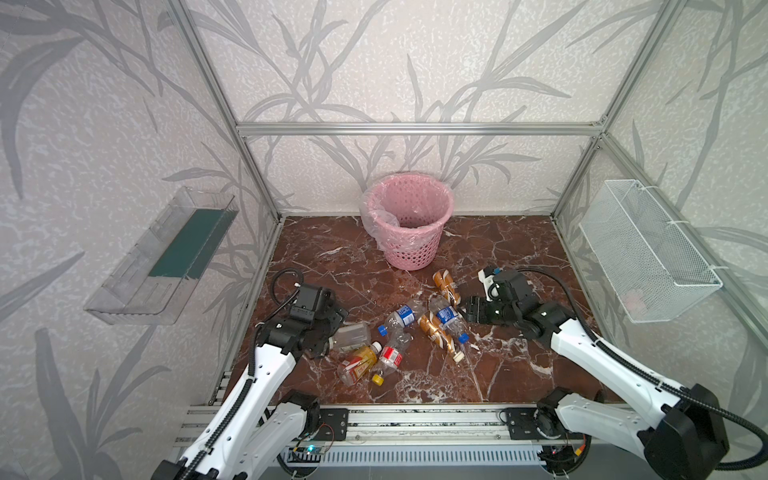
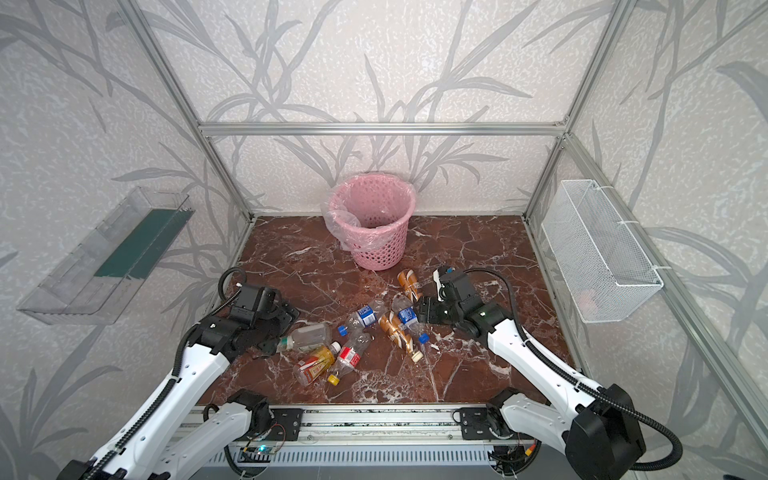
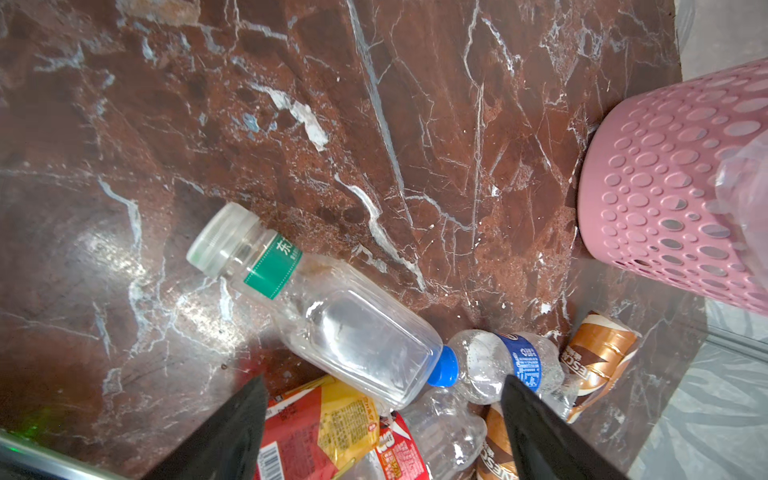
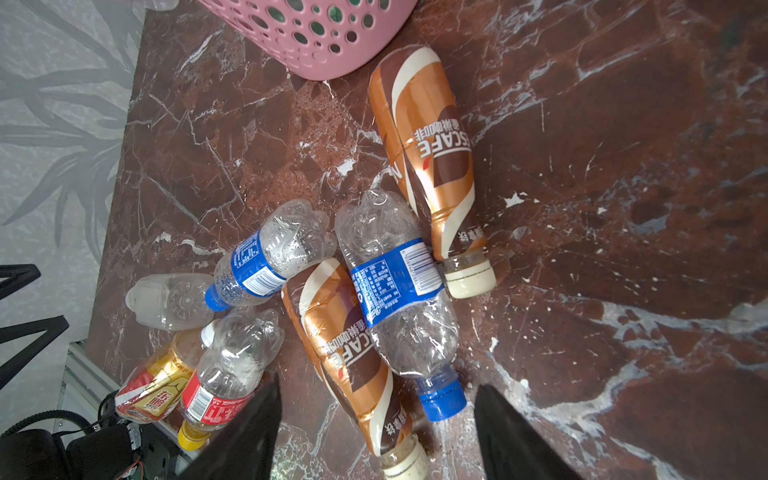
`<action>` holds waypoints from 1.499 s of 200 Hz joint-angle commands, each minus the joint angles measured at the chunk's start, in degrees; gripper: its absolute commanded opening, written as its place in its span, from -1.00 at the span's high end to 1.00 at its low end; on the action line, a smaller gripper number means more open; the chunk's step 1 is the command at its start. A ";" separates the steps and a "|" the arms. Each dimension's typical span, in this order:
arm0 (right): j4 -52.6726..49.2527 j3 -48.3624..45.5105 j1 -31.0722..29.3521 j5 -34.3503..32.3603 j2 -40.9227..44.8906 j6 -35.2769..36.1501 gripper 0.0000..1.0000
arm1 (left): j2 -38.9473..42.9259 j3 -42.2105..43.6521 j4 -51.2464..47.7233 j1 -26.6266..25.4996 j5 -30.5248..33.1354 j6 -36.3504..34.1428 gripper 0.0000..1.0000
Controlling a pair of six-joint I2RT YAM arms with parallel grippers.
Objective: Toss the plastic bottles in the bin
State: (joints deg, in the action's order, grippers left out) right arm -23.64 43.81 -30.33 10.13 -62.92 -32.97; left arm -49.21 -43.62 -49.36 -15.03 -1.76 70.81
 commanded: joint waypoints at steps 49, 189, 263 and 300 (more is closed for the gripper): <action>1.20 -0.48 -0.14 0.64 1.26 0.84 -0.47 | 4.20 7.95 9.44 0.07 -8.81 22.92 -0.78; 1.10 -0.48 -0.17 0.07 0.60 2.13 -0.47 | 0.73 12.27 11.11 0.00 -10.07 38.15 -0.77; 1.31 -0.82 -0.17 -0.29 0.60 2.29 -0.48 | -3.00 13.91 14.83 0.06 -7.18 39.22 -0.71; 1.42 -1.01 -0.16 -0.37 0.69 2.12 -0.47 | -5.58 14.51 16.78 0.07 -6.64 38.89 -0.64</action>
State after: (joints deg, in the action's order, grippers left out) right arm -23.14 43.46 -30.33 10.13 -62.52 -31.44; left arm -53.32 -30.04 -33.91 -15.05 -9.56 107.02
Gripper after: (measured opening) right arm 0.739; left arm 0.829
